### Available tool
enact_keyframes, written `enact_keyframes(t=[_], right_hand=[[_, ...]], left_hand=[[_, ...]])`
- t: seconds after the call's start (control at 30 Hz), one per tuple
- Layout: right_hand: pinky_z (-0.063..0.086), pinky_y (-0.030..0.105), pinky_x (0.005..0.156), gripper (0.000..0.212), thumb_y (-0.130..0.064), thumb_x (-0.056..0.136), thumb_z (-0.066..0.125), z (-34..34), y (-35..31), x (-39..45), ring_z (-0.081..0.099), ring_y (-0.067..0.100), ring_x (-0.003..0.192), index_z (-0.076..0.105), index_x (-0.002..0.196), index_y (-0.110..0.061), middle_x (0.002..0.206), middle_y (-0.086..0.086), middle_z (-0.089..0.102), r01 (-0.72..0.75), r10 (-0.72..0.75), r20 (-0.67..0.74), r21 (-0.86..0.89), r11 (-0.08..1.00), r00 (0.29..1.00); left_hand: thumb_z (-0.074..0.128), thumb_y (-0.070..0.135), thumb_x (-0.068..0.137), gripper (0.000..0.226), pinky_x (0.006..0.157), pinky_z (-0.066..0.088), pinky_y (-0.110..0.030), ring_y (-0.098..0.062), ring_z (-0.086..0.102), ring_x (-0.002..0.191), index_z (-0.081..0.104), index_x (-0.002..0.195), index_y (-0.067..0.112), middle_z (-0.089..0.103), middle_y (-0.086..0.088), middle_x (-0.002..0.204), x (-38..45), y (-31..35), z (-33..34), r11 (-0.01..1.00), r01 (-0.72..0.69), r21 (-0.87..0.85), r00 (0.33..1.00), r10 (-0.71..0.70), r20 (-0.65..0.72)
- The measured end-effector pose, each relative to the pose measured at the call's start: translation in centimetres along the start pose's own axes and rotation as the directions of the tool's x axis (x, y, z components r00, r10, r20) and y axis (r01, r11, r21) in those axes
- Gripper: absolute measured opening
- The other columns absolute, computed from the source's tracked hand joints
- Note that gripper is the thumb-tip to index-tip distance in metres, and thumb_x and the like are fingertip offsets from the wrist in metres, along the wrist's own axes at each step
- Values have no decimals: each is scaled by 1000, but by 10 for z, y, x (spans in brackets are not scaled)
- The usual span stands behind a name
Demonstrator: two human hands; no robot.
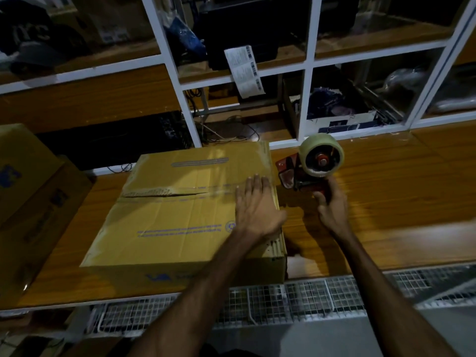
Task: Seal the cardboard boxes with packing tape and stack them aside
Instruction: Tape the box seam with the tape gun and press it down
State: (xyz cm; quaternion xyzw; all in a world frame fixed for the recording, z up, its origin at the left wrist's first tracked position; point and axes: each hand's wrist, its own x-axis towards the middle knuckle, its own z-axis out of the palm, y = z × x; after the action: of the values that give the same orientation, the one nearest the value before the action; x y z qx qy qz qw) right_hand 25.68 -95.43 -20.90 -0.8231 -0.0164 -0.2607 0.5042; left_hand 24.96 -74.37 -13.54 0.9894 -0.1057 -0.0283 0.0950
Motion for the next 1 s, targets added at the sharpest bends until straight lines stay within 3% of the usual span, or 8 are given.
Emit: enact_keyframes(t=[0.1, 0.2, 0.3, 0.43, 0.53, 0.73, 0.83, 1.0], right_hand=[[53, 18, 91, 43, -30, 108, 51, 6, -5, -3, 55, -15, 112, 47, 149, -21, 133, -4, 58, 4, -4, 19, 20, 1000, 1000], [44, -2, 89, 44, -8, 109, 50, 15, -11, -5, 54, -19, 118, 42, 150, -23, 140, 3, 58, 8, -9, 40, 23, 1000, 999], [47, 4, 93, 39, -9, 109, 50, 23, -15, -8, 57, 3, 123, 49, 147, -19, 141, 13, 62, 29, -31, 55, 46, 999, 998], [58, 43, 97, 40, -27, 109, 47, 30, -11, -14, 64, 26, 122, 57, 143, -10, 136, 14, 66, 47, -47, 37, -10, 999, 998], [56, 60, 95, 40, -31, 107, 43, 23, -4, -18, 62, 31, 123, 56, 142, -14, 134, 14, 64, 41, -40, 9, -97, 994, 999], [49, 58, 93, 63, 16, 89, 56, -17, 10, -30, 55, 37, 122, 56, 145, -14, 132, 18, 62, 58, -48, 35, -387, 920, 998], [34, 44, 92, 64, 11, 92, 59, -12, -9, -27, 54, 33, 119, 58, 148, -20, 130, 18, 63, 225, -160, 166, -541, 810, 973], [44, 53, 93, 59, 0, 94, 54, -10, -34, -22, 59, 35, 116, 57, 149, -22, 129, 17, 63, 333, -192, 280, -655, 678, 941]], left_hand=[[46, 63, 88, 102, 129, 2, -56, -29, -2, 162, 3, 167, 15, -1, -9, 176, -2, -9, -1, 1000, -10, 4, 1000, 10, -5], [45, 63, 92, 97, 129, 3, -56, -29, -1, 162, 2, 167, 18, -1, -5, 176, -2, -23, -4, 999, -10, 31, 1000, 10, 10], [44, 60, 93, 93, 129, 6, -58, -29, 1, 162, 3, 167, 20, 1, -4, 176, -3, -42, -8, 999, -20, 40, 1000, 20, 10], [40, 55, 91, 91, 127, 10, -62, -30, 5, 161, 6, 166, 19, 4, -4, 176, -4, -52, -11, 997, -55, 48, 998, 55, 5], [38, 56, 90, 90, 127, 11, -62, -30, 6, 161, 7, 166, 19, 6, -4, 176, -4, -60, -13, 997, -62, 46, 998, 62, 7], [46, 56, 94, 92, 128, 8, -61, -28, 2, 162, 4, 167, 20, 2, -1, 176, 4, -91, -20, 997, -55, 47, 998, 52, 46], [46, 57, 92, 93, 127, 8, -62, -28, 2, 162, 5, 167, 21, 3, -1, 176, 4, -91, -19, 997, -67, 40, 997, 66, 35], [44, 58, 93, 93, 128, 4, -61, -27, -1, 162, 2, 167, 23, 0, 1, 176, 2, -93, -18, 998, -63, 10, 998, 63, 26]])
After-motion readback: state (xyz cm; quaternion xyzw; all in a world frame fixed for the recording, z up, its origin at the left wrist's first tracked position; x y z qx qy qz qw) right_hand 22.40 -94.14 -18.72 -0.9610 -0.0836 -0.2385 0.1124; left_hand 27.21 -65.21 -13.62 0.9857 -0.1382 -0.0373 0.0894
